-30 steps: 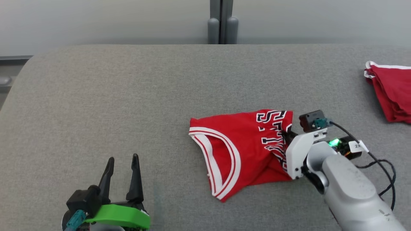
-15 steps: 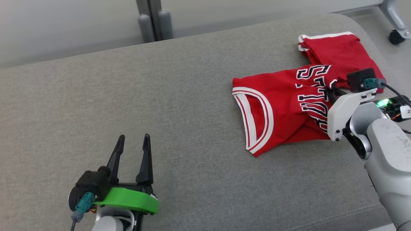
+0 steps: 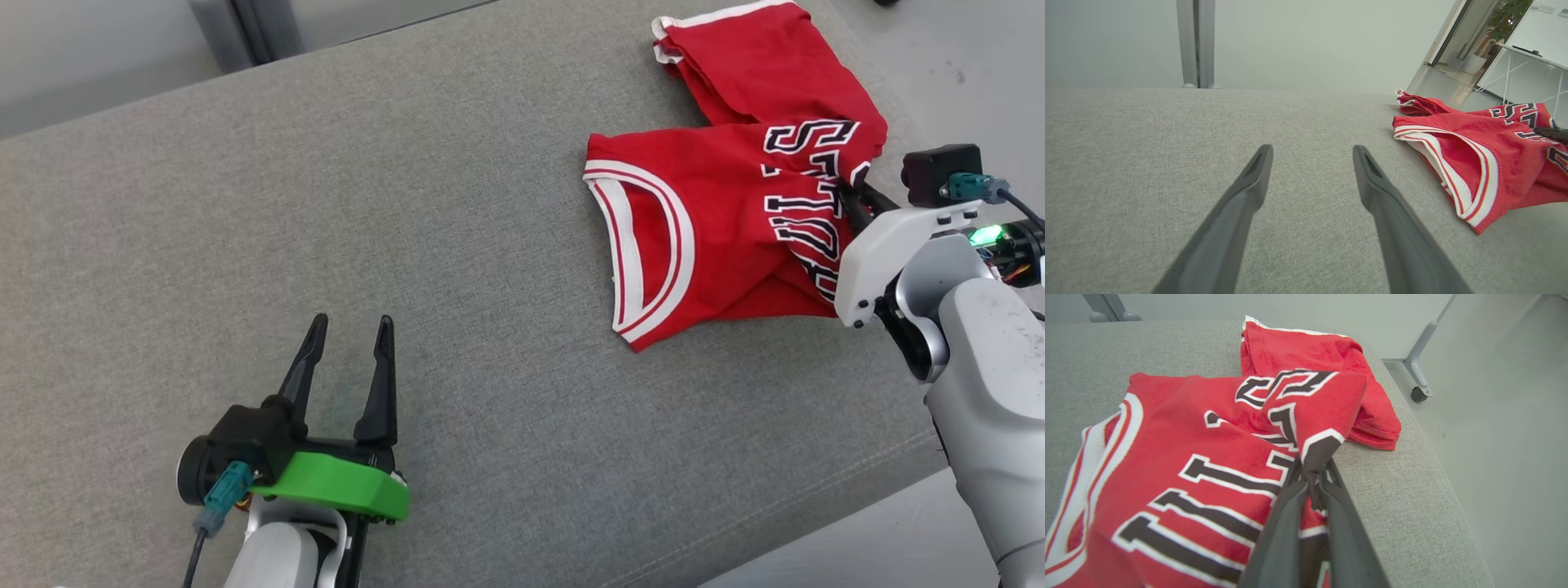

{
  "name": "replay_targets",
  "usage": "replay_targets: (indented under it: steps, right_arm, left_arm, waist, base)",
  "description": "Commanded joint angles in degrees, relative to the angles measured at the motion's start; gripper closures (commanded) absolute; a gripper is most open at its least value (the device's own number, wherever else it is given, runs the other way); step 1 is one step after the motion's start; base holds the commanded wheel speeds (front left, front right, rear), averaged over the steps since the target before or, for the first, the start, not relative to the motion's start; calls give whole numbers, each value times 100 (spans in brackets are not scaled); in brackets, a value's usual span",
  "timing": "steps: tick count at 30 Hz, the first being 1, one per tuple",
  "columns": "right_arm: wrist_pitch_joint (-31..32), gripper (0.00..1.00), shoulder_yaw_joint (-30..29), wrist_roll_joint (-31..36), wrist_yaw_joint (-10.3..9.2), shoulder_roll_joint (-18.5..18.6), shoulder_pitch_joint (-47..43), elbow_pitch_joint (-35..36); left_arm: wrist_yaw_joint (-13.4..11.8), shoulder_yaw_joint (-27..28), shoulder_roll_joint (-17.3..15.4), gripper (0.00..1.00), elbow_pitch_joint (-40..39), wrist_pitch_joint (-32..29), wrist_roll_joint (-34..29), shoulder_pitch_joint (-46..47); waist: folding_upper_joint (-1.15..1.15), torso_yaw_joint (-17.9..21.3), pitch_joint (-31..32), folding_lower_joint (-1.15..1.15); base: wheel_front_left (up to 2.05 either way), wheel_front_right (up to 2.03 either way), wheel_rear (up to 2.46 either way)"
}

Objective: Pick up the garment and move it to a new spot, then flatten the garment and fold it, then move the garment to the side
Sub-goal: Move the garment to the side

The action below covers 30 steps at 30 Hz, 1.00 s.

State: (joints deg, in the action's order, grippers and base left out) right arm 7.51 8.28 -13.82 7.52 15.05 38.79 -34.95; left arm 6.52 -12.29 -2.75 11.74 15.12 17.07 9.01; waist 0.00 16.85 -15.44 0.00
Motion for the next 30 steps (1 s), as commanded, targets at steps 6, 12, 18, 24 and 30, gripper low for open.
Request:
replay_targets:
  steps: [6, 12, 18, 24, 30]
  right_arm:
    - [-1, 100, 79, 129, -7, -67, 526, 18]
    - [138, 100, 166, 318, -7, 92, 1297, -184]
    - [321, 100, 128, 487, -8, 565, 1968, -486]
    - [494, 100, -127, 797, -8, 1247, 2358, -898]
    - [434, 100, -456, 1207, -8, 1639, 2563, -1209]
  left_arm:
    - [42, 0, -29, 0, 15, 1, -46, 164]
    - [53, -27, -29, 0, -30, 1, 13, 262]
    - [24, -112, -28, 0, -88, 1, 101, 343]
    - [4, -164, -28, 0, -141, 1, 146, 434]
    - [9, -226, -28, 0, -206, 1, 127, 554]
  waist:
    - [0, -126, -182, 0]
    - [0, -439, -328, 0]
    - [0, -844, -526, 0]
    - [0, -1198, -804, 0]
    - [0, -1411, -1150, 0]
  base:
    - [0, 0, 0]
    - [0, 0, 0]
    - [0, 0, 0]
    - [0, 0, 0]
    - [0, 0, 0]
